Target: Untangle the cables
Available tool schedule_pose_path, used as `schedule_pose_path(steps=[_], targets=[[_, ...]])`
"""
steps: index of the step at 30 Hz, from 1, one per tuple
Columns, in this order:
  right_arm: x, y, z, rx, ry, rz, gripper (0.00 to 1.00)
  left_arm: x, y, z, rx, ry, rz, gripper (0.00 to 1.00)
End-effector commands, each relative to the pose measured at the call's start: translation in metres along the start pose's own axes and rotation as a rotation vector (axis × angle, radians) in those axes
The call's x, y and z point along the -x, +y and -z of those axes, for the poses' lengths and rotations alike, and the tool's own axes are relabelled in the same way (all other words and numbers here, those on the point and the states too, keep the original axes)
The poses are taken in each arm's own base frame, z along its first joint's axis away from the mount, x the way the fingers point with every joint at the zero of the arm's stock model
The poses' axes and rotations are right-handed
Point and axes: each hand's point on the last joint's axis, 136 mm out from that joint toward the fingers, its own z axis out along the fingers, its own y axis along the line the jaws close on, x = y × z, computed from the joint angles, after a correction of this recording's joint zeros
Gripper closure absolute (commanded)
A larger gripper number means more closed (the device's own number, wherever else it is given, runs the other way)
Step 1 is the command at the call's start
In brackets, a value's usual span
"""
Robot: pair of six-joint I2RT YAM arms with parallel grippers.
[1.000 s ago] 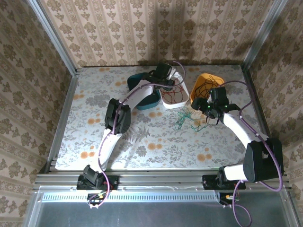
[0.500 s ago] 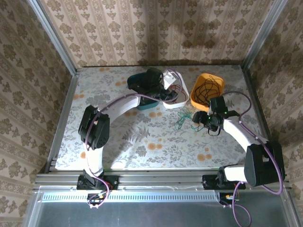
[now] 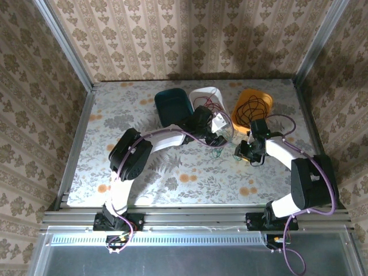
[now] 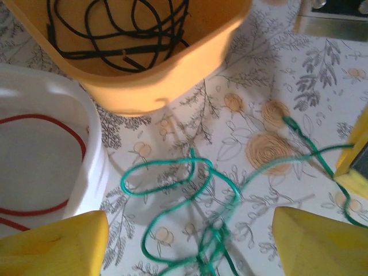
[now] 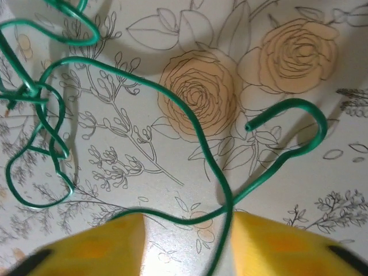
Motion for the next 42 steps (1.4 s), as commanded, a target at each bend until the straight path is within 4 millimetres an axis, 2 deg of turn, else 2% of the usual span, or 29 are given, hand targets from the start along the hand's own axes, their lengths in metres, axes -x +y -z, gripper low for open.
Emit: schedule_pose_path(steps=[1,3,9,13,19,30,34,42], targets=[[0.007,0.012,0.008,0.032,-0.014,0.014,0.95,0.000,0.007,-0.013,0.002,-0.048,0.035,0.25],[0.006,0.014,0.009,0.044,-0.011,0.017,0.99,-0.003,0.007,-0.019,-0.027,-0.056,0.070,0.28],[0.008,0.013,0.016,0.035,-0.035,0.015,1.00,-0.018,0.005,-0.030,-0.071,-0.033,0.121,0.43],[0.016,0.015,0.023,0.033,-0.078,0.009,1.00,-0.037,-0.006,-0.030,-0.115,0.024,0.111,0.39],[0.024,0.018,0.025,0.042,-0.106,-0.010,1.00,-0.049,-0.022,-0.019,-0.182,0.050,0.072,0.30],[0.037,0.027,0.030,0.064,-0.141,-0.031,1.00,-0.074,-0.028,-0.010,-0.159,0.133,0.055,0.32],[0.036,0.028,0.032,0.068,-0.142,-0.029,1.00,-0.071,-0.028,-0.004,-0.151,0.127,0.034,0.32],[0.040,0.033,0.035,0.080,-0.146,-0.017,1.00,-0.045,-0.027,0.002,-0.187,0.082,0.051,0.32]])
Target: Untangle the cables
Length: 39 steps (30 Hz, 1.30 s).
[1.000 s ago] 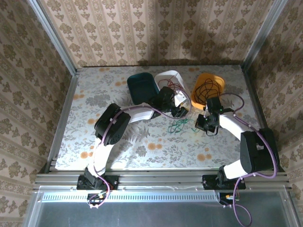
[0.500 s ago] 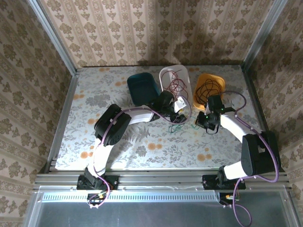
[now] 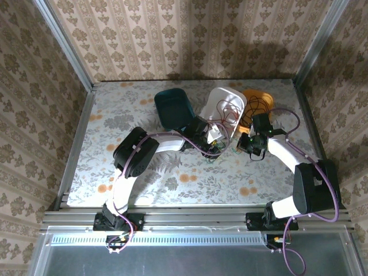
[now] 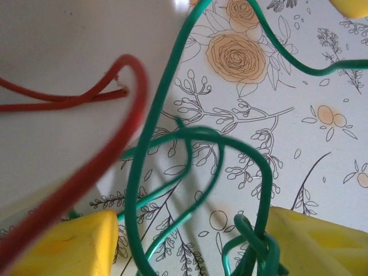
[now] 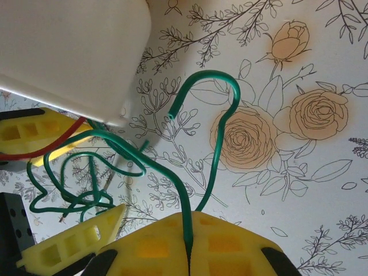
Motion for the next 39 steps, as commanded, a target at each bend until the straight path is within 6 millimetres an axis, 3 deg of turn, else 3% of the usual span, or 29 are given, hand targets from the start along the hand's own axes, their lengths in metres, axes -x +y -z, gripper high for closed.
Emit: schedule_pose_path(steps=[1,14,25,27,29,32,39], targets=[[0.015,0.013,0.009,0.024,-0.038,0.014,1.00,0.027,-0.004,0.019,-0.027,-0.039,-0.017,0.32],[0.060,0.033,0.007,-0.001,-0.050,0.048,1.00,0.039,-0.009,0.043,-0.006,-0.065,-0.055,0.31],[0.051,0.043,0.010,0.071,-0.021,0.031,1.00,0.035,-0.008,0.043,0.007,-0.064,-0.063,0.31],[0.045,0.045,0.010,0.097,-0.008,0.019,1.00,0.034,-0.003,0.040,0.020,-0.076,-0.038,0.42],[0.039,0.044,0.009,0.108,0.005,0.005,1.00,0.034,0.006,0.038,0.051,-0.104,0.000,0.70],[0.034,0.034,0.012,0.071,-0.010,-0.011,1.00,0.031,0.021,0.042,0.098,-0.152,0.072,0.98],[0.041,-0.010,0.029,-0.066,-0.136,-0.140,1.00,0.011,0.022,0.072,0.114,-0.178,0.145,1.00]])
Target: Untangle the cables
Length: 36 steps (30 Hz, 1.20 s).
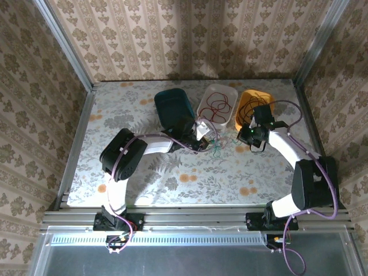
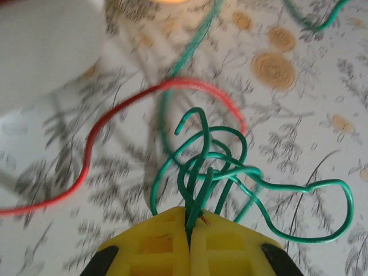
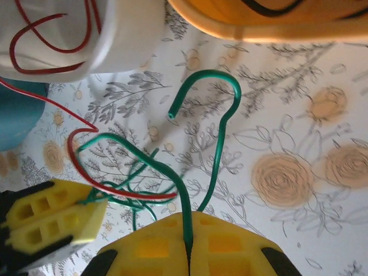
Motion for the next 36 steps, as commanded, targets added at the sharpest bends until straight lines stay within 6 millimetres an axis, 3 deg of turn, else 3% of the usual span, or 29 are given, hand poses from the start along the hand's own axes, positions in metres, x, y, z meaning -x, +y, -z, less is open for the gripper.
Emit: schedule_pose_path(steps=[1,9,20,28,33,36], targets=[[0.009,-0.028,0.013,-0.104,-0.089,-0.095,1.00,0.019,-0.003,0.026,0.003,-0.071,0.021,1.00],[0.010,-0.072,0.026,-0.227,-0.188,-0.252,1.00,-0.009,0.006,0.054,0.046,-0.036,0.072,1.00],[-0.006,-0.125,0.041,-0.384,-0.196,-0.398,1.00,-0.002,0.026,0.087,0.087,-0.126,0.139,1.00],[0.001,-0.138,0.070,-0.469,-0.307,-0.390,1.00,-0.005,0.022,0.089,0.064,-0.097,0.113,1.00],[0.009,-0.133,0.079,-0.486,-0.326,-0.313,1.00,-0.004,0.004,0.078,0.002,-0.057,0.046,1.00],[0.017,-0.129,0.097,-0.524,-0.407,-0.266,1.00,-0.008,-0.008,0.068,-0.038,-0.015,0.007,1.00]])
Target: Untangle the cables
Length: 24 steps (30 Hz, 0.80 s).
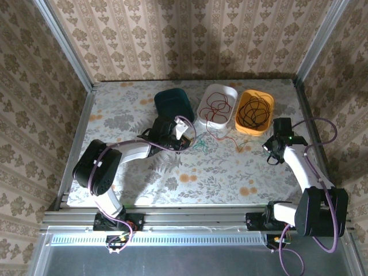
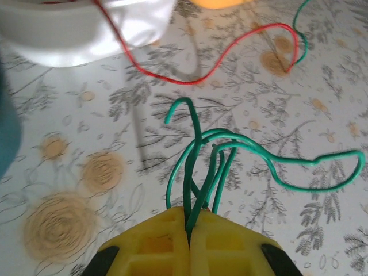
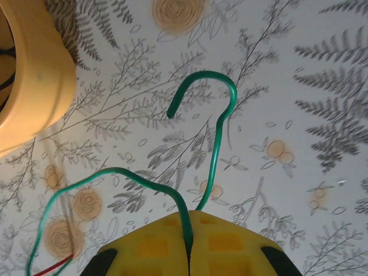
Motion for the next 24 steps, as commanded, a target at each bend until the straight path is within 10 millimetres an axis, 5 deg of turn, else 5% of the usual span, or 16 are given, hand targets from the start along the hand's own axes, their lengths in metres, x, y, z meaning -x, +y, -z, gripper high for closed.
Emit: schedule_pose_path(steps=[1,5,9,10,11,13,16,20,24], targets=[[0.028,-0.004,0.030,-0.049,-0.165,0.039,1.00,-0.002,-0.019,-0.009,-0.074,0.046,-0.070,1.00],[0.056,-0.001,0.068,-0.042,-0.356,0.057,0.97,-0.007,-0.024,-0.016,-0.100,0.054,-0.059,1.00],[0.077,0.026,0.101,0.060,-0.477,0.110,0.94,-0.008,-0.023,-0.018,-0.104,0.048,-0.043,1.00],[0.080,0.038,0.107,0.102,-0.488,0.135,0.94,-0.009,-0.022,-0.018,-0.102,0.049,-0.039,0.93],[0.082,0.056,0.111,0.167,-0.488,0.172,0.95,-0.008,-0.021,-0.018,-0.099,0.046,-0.039,0.72],[0.077,0.090,0.115,0.278,-0.452,0.247,0.97,-0.004,-0.017,-0.016,-0.075,0.025,-0.032,0.48],[0.057,0.145,0.117,0.442,-0.356,0.345,1.00,0.015,0.002,-0.004,0.054,-0.073,-0.032,0.30],[0.016,0.227,0.128,0.663,-0.234,0.483,1.00,0.058,0.059,0.048,0.482,-0.309,0.057,0.23],[-0.023,0.292,0.122,0.737,-0.110,0.596,1.00,0.067,0.107,0.128,0.908,-0.484,0.246,0.21]])
